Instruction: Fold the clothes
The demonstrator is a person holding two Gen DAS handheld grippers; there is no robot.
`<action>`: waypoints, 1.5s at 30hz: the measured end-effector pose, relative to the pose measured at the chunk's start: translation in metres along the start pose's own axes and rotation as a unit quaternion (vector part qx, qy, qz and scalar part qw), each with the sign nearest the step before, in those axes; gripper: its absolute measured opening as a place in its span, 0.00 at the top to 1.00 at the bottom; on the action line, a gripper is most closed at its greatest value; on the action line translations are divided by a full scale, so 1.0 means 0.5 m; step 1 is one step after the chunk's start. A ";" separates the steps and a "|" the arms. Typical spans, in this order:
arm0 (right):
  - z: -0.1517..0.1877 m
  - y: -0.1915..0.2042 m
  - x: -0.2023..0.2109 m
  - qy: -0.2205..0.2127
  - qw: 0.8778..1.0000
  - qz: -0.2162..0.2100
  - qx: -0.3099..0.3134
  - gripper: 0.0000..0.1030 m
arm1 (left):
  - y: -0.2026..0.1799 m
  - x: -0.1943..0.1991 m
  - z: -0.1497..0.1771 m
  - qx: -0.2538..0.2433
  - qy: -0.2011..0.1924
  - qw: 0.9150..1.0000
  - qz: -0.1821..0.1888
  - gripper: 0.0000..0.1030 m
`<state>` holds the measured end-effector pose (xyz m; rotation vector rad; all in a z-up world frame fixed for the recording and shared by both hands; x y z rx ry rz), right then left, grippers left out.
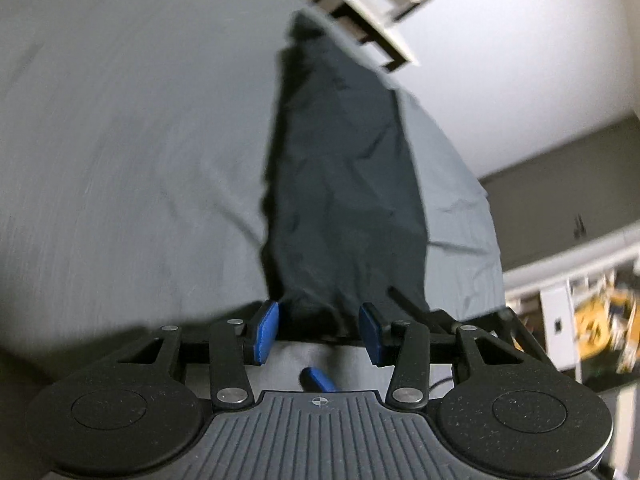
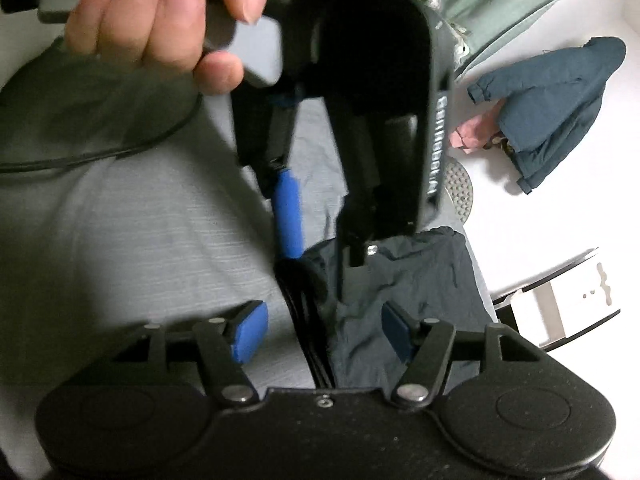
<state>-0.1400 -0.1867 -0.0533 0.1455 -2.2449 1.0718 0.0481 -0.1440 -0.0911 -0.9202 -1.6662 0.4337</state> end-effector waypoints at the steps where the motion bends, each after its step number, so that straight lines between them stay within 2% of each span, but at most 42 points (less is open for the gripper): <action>1: 0.002 -0.002 -0.002 -0.002 1.000 0.000 0.001 0.39 | 0.006 -0.001 0.001 0.020 0.000 1.000 0.003 0.57; 3: 0.005 0.004 0.007 -0.006 1.000 0.000 0.003 0.39 | 0.016 -0.003 0.002 0.047 0.001 0.999 0.005 0.57; 7: 0.008 0.006 0.011 -0.008 1.000 0.002 -0.001 0.35 | 0.003 -0.013 0.010 0.034 0.002 0.999 -0.014 0.57; 11: 0.004 0.010 0.003 -0.009 1.000 0.003 -0.005 0.33 | 0.001 -0.022 0.009 0.074 -0.011 0.997 -0.010 0.57; 18: -0.004 0.010 -0.006 -0.016 1.000 0.011 -0.012 0.27 | 0.002 -0.004 0.022 0.080 -0.036 0.996 -0.009 0.58; 19: -0.005 0.007 -0.009 -0.020 1.000 0.014 -0.010 0.26 | 0.004 0.000 0.023 0.087 -0.038 0.995 -0.009 0.65; 24: -0.011 0.017 -0.018 -0.036 0.999 0.040 -0.003 0.20 | 0.008 0.012 0.020 0.129 -0.044 0.990 0.020 0.70; 28: -0.017 0.027 -0.030 -0.034 0.997 0.062 -0.006 0.16 | -0.003 0.008 0.016 0.139 -0.048 0.989 0.022 0.70; 35: -0.027 0.035 -0.048 -0.015 0.994 0.108 -0.007 0.15 | 0.009 0.012 0.014 0.162 -0.056 0.985 0.029 0.70; 38: -0.026 0.036 -0.050 -0.003 0.992 0.129 0.003 0.16 | 0.014 0.013 0.015 0.160 -0.057 0.985 0.029 0.70; 42: -0.025 0.027 -0.051 0.001 0.990 0.138 0.003 0.19 | 0.017 0.016 0.017 0.147 -0.050 0.987 0.033 0.69; 44: -0.029 0.018 -0.046 -0.005 0.990 0.140 -0.008 0.23 | 0.007 0.022 0.015 0.116 -0.050 0.992 0.030 0.69; 45: -0.030 0.008 -0.049 -0.007 0.990 0.138 -0.015 0.25 | -0.004 0.030 0.013 0.084 -0.056 0.995 0.023 0.69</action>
Point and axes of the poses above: each gripper's, at about its wrist camera, not at the fingertips, and x roughly against the way its jaws point, y to its left, z to its underside, the point moved 1 cm from there along -x, roughly the way its jaws point, and after that the axes turned 4 degrees about -y, right-handed, at the moved point
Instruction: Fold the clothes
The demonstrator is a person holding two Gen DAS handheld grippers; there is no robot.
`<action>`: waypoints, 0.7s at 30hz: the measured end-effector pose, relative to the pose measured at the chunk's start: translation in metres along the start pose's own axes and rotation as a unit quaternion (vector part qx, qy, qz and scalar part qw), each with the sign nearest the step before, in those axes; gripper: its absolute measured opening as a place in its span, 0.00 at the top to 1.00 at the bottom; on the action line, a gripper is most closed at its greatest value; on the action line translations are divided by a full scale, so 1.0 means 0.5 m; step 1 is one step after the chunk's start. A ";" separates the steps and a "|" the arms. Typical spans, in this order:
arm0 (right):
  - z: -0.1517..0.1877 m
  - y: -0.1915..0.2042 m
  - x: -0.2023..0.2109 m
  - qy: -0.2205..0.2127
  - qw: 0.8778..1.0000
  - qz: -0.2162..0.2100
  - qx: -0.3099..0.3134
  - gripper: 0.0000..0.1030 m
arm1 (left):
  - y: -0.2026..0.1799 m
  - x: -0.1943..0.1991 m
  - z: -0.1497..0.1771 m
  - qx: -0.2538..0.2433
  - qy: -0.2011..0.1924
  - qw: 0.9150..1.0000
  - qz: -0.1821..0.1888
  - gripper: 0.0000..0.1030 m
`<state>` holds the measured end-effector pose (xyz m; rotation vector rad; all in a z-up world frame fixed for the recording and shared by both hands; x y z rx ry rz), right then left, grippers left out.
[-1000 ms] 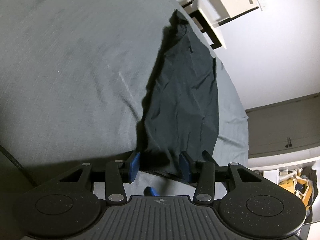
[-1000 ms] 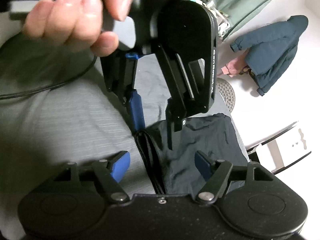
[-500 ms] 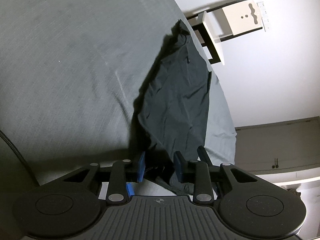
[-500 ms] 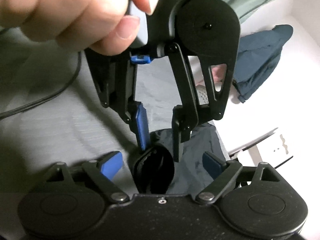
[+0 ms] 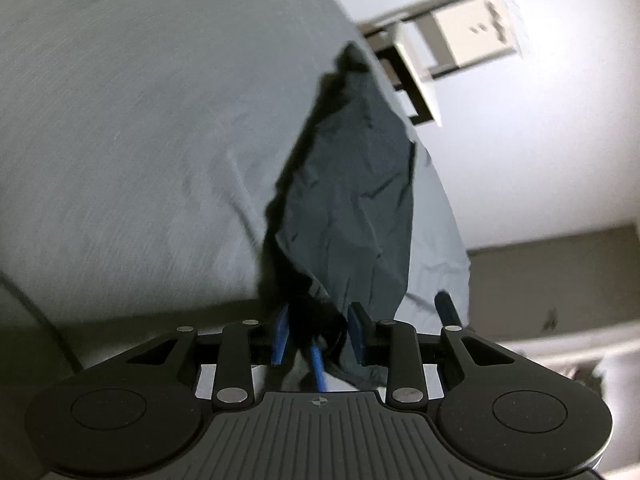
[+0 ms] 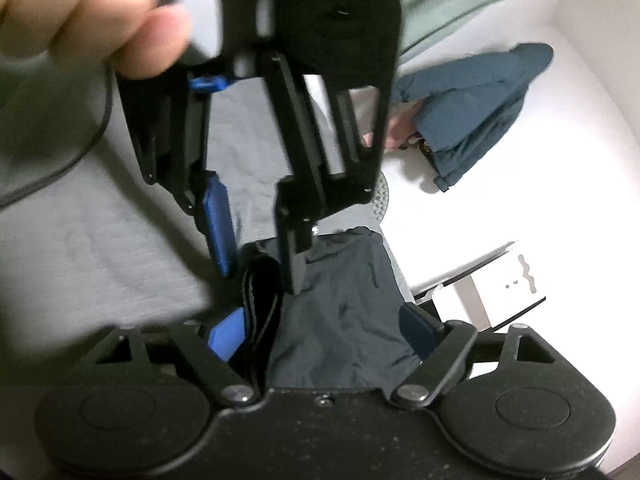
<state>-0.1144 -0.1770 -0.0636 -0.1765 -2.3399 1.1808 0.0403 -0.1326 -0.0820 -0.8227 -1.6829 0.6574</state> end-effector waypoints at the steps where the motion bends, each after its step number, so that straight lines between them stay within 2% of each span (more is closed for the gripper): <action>1: -0.001 -0.008 -0.008 0.002 1.000 -0.006 -0.007 0.29 | -0.012 0.008 -0.001 -0.032 -0.005 0.999 -0.005 0.67; 2: 0.000 -0.013 -0.009 0.005 1.000 -0.013 -0.013 0.34 | -0.024 0.016 -0.001 -0.067 -0.010 0.998 -0.012 0.62; 3: 0.002 -0.016 -0.009 0.007 1.000 -0.020 -0.017 0.37 | -0.041 0.025 -0.001 -0.119 -0.017 0.992 -0.025 0.48; 4: 0.001 -0.018 -0.010 0.009 0.999 -0.025 -0.021 0.42 | -0.059 0.035 0.003 -0.175 -0.025 0.983 -0.042 0.32; 5: 0.001 -0.020 -0.011 0.010 0.999 -0.031 -0.026 0.48 | -0.074 0.044 0.010 -0.227 -0.036 0.971 -0.060 0.25; 6: 0.000 -0.023 -0.013 0.011 0.999 -0.037 -0.031 0.49 | -0.087 0.051 0.020 -0.278 -0.048 0.956 -0.076 0.20; 7: -0.001 -0.024 -0.013 0.012 0.998 -0.044 -0.036 0.52 | -0.100 0.057 0.030 -0.329 -0.059 0.938 -0.093 0.20; 8: -0.003 -0.023 -0.006 0.013 0.998 -0.050 -0.040 0.55 | -0.112 0.057 0.044 -0.385 -0.068 0.914 -0.109 0.20; 9: -0.005 -0.021 0.006 0.013 0.997 -0.055 -0.044 0.55 | -0.124 0.057 0.057 -0.440 -0.077 0.886 -0.126 0.20; 10: -0.004 -0.019 0.016 0.013 0.997 -0.061 -0.047 0.57 | -0.135 0.056 0.072 -0.495 -0.084 0.853 -0.141 0.20; 11: -0.004 -0.018 0.020 0.013 0.996 -0.068 -0.051 0.60 | -0.145 0.048 0.091 -0.553 -0.087 0.815 -0.151 0.20; 12: -0.005 -0.017 0.022 0.012 0.996 -0.074 -0.053 0.60 | -0.154 0.040 0.110 -0.608 -0.090 0.772 -0.161 0.20; 14: -0.003 -0.038 0.003 0.011 0.995 -0.085 -0.056 0.62 | -0.173 0.016 0.147 -0.710 -0.089 0.675 -0.178 0.20; 16: -0.007 -0.038 0.009 0.009 0.994 -0.094 -0.060 0.66 | -0.175 -0.014 0.172 -0.785 -0.066 0.588 -0.183 0.20; 17: -0.008 -0.038 0.012 0.009 0.993 -0.097 -0.063 0.70 | -0.177 -0.030 0.182 -0.816 -0.049 0.547 -0.181 0.20; 19: -0.012 -0.052 0.012 0.009 0.992 -0.104 -0.067 0.76 | -0.173 -0.052 0.194 -0.858 -0.026 0.482 -0.176 0.20; 21: -0.015 -0.071 0.009 0.009 0.991 -0.111 -0.073 0.82 | -0.170 -0.070 0.199 -0.888 -0.014 0.425 -0.176 0.20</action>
Point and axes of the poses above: each gripper's, at about its wrist camera, not at the fingertips, and x roughly against the way its jaws point, y to its left, z to its underside, the point moved 1 cm from there along -x, roughly the way its jaws point, and after that the axes turned 4 degrees about -y, right-handed, at the moved point
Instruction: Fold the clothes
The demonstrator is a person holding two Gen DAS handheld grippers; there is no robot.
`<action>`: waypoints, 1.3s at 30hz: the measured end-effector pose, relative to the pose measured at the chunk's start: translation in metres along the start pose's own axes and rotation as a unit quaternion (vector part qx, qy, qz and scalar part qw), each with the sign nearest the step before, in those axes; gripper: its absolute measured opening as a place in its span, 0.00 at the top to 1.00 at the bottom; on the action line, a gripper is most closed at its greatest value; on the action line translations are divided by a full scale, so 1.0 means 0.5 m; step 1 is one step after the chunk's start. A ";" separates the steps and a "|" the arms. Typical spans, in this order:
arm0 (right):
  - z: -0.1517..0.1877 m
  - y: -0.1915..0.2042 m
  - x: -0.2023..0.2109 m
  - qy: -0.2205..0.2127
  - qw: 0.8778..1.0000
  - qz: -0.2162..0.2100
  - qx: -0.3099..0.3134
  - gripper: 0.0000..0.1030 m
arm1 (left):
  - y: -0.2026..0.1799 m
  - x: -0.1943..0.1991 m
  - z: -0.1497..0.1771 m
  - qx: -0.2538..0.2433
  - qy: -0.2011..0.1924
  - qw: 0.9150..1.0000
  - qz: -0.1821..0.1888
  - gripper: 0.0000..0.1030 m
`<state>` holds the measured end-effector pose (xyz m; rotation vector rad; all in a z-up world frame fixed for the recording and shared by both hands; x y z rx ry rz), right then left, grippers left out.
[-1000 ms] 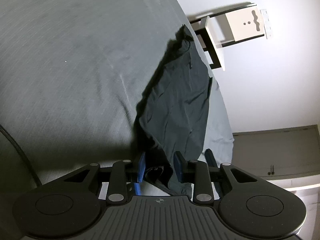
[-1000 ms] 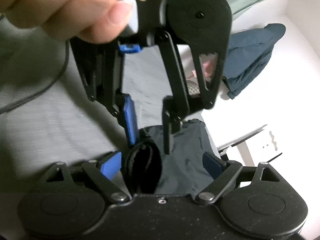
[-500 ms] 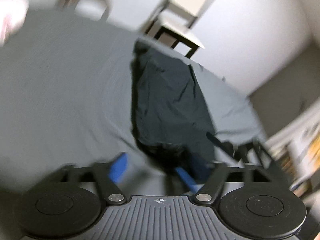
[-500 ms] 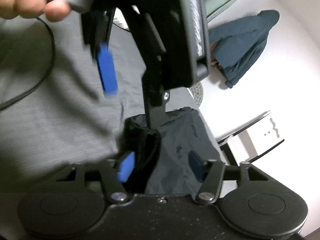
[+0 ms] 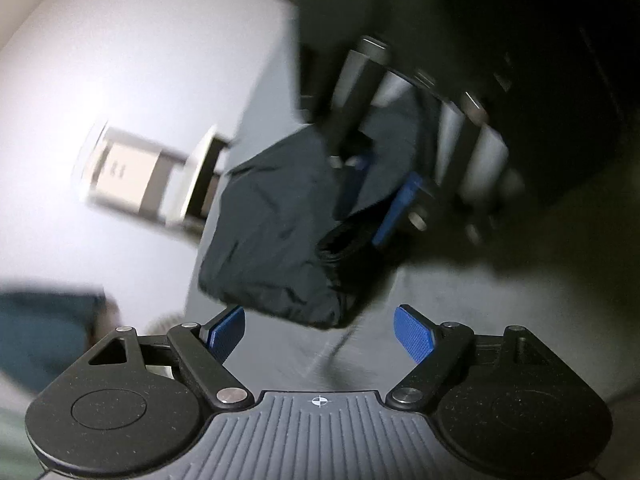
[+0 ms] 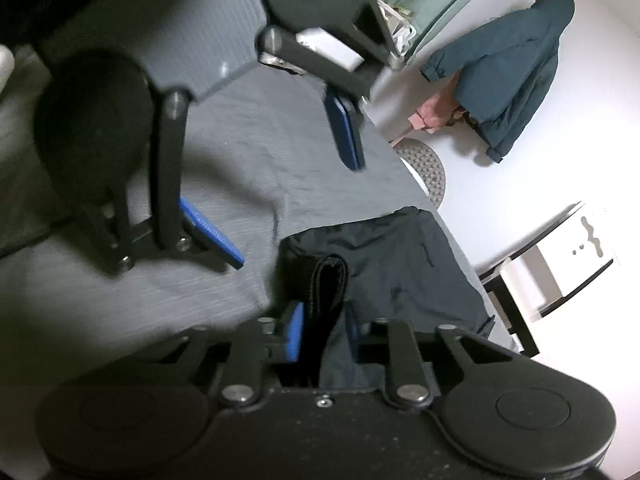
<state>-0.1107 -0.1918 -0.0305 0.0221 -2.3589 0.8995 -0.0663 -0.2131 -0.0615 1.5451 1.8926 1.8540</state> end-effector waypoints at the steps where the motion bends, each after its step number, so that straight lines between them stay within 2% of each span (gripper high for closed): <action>1: 0.002 -0.006 -0.003 -0.001 1.000 -0.003 -0.003 0.84 | 0.000 -0.007 -0.004 -0.023 -0.001 1.000 0.001 0.20; 5: 0.016 0.004 -0.004 -0.006 1.000 -0.012 -0.009 0.86 | 0.014 -0.027 -0.023 -0.067 -0.020 0.997 0.016 0.20; 10: 0.020 0.006 -0.001 -0.016 1.000 -0.014 -0.002 0.87 | 0.030 -0.053 -0.054 -0.080 -0.043 0.995 0.038 0.22; 11: 0.020 0.006 -0.005 -0.017 1.000 -0.015 -0.001 0.87 | 0.033 -0.058 -0.059 -0.082 -0.047 0.995 0.043 0.26; 13: 0.021 0.006 -0.003 -0.019 1.000 -0.017 0.003 0.87 | 0.040 -0.070 -0.065 -0.086 -0.050 0.994 0.050 0.47; 14: 0.022 0.006 -0.002 -0.020 1.000 -0.018 0.003 0.87 | 0.043 -0.077 -0.066 -0.088 -0.048 0.994 0.053 0.52; 16: 0.022 0.005 0.001 -0.022 1.000 -0.017 0.004 0.87 | 0.044 -0.088 -0.069 -0.091 -0.034 0.993 0.073 0.74; 19: 0.022 0.004 0.004 -0.022 1.000 -0.018 0.006 0.88 | 0.049 -0.094 -0.072 -0.081 -0.036 0.992 0.086 0.86; 22: 0.023 0.008 0.005 -0.020 1.000 -0.021 0.012 0.86 | 0.056 -0.099 -0.070 -0.060 -0.035 0.994 0.087 0.88; 24: 0.023 0.016 0.007 -0.014 0.999 -0.013 0.028 0.69 | 0.063 -0.101 -0.068 -0.045 -0.034 0.995 0.079 0.88; 26: 0.025 0.024 0.007 -0.006 0.999 -0.004 0.046 0.45 | 0.076 -0.101 -0.066 -0.019 -0.032 0.997 0.069 0.88; 27: 0.027 0.027 0.003 0.002 0.999 -0.004 0.053 0.42 | 0.084 -0.100 -0.065 -0.002 -0.033 0.997 0.066 0.88; 32: 0.031 0.031 -0.009 0.032 0.998 0.008 0.062 0.40 | 0.119 -0.096 -0.060 0.068 -0.045 0.995 0.048 0.88; 35: 0.035 0.036 -0.024 0.052 0.995 0.047 0.078 0.40 | 0.133 -0.095 -0.047 0.088 -0.050 0.994 0.034 0.88; 39: 0.053 0.048 -0.045 0.092 0.981 0.103 0.135 0.44 | 0.155 -0.090 -0.020 0.130 -0.055 0.990 0.028 0.88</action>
Point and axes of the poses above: each gripper's, at about its wrist camera, not at the fingertips, and x roughly against the way its jaws point, y to its left, z to its underside, the point moved 1 cm from there along -x, roughly the way its jaws point, and after that the axes turned 4 degrees about -y, right-handed, at the moved point
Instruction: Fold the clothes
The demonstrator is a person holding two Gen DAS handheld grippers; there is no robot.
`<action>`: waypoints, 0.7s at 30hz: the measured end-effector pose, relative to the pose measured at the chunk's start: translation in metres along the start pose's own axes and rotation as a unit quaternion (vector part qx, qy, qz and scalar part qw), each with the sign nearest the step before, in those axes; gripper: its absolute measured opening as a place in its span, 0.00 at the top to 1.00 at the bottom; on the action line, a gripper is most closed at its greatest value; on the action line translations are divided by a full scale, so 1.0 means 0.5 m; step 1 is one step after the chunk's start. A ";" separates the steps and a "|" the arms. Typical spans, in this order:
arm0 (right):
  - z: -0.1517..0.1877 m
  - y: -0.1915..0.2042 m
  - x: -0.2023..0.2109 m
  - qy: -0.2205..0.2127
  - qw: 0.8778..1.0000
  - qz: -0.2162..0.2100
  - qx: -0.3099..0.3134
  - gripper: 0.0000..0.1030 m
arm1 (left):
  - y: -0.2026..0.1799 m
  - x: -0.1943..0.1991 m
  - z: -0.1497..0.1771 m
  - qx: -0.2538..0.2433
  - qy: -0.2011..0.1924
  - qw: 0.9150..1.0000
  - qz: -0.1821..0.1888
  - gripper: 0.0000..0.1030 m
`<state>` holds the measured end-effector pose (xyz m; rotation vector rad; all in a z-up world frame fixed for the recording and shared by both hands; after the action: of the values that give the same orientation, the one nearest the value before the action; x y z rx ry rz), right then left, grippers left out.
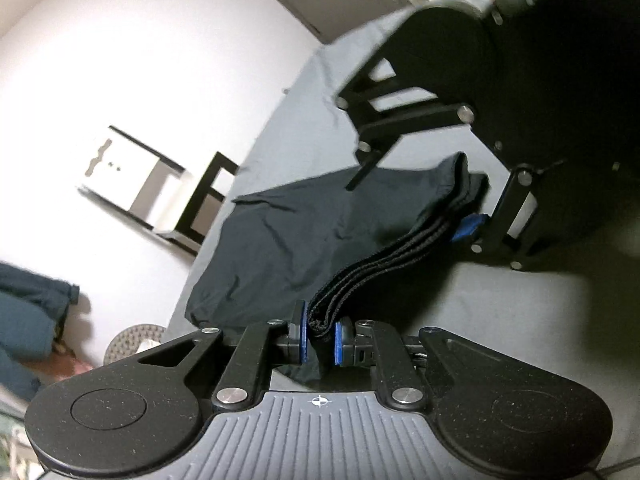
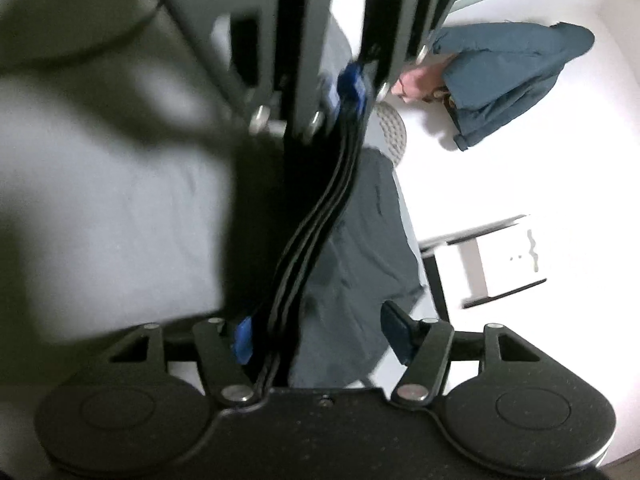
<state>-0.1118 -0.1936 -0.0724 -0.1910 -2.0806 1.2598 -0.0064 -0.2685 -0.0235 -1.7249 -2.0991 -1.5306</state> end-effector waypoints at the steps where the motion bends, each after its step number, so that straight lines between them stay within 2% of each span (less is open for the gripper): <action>1: -0.001 0.001 -0.003 0.008 1.000 0.002 0.007 0.51 | 0.005 0.002 0.004 0.007 0.001 1.000 0.001 0.88; 2: -0.001 0.003 -0.005 0.016 1.000 0.002 0.016 0.58 | 0.007 0.006 0.010 0.008 0.000 1.000 -0.002 0.88; 7: 0.020 0.034 -0.005 0.030 0.994 0.020 0.101 0.59 | 0.008 0.017 0.027 0.028 0.003 1.000 -0.010 0.88; 8: 0.025 0.039 -0.003 0.027 0.993 0.024 0.115 0.62 | 0.007 0.021 0.031 0.036 0.003 0.999 -0.011 0.88; 9: 0.029 0.041 0.000 0.020 0.992 0.025 0.119 0.67 | 0.000 0.033 0.030 0.041 0.003 0.999 -0.011 0.88; 10: 0.032 0.039 0.002 0.012 0.993 0.021 0.118 0.84 | -0.004 0.037 0.033 0.044 0.002 0.999 -0.012 0.88; 11: 0.033 0.036 0.006 0.003 0.993 0.018 0.115 0.92 | -0.009 0.044 0.035 0.045 0.001 0.999 -0.013 0.88; 16: 0.041 0.023 0.045 -0.039 0.990 -0.003 0.132 0.94 | -0.034 0.084 0.045 0.032 -0.004 0.999 -0.017 0.88; 21: 0.032 0.014 0.110 -0.059 0.986 -0.038 0.152 0.94 | -0.050 0.128 0.048 0.001 -0.013 1.000 -0.012 0.88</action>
<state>-0.1647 -0.1767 -0.0564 0.1020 -1.9408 1.5512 -0.0374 -0.2033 -0.0164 -1.7343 -2.1394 -1.5215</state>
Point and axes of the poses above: each gripper's, at about its wrist camera, not at the fingertips, and x roughly against the way its jaws point, y to its left, z to its underside, the point moved 1 cm from there along -x, roughly the way its jaws point, and after that the axes turned 4 degrees about -y, right-handed, at the moved point
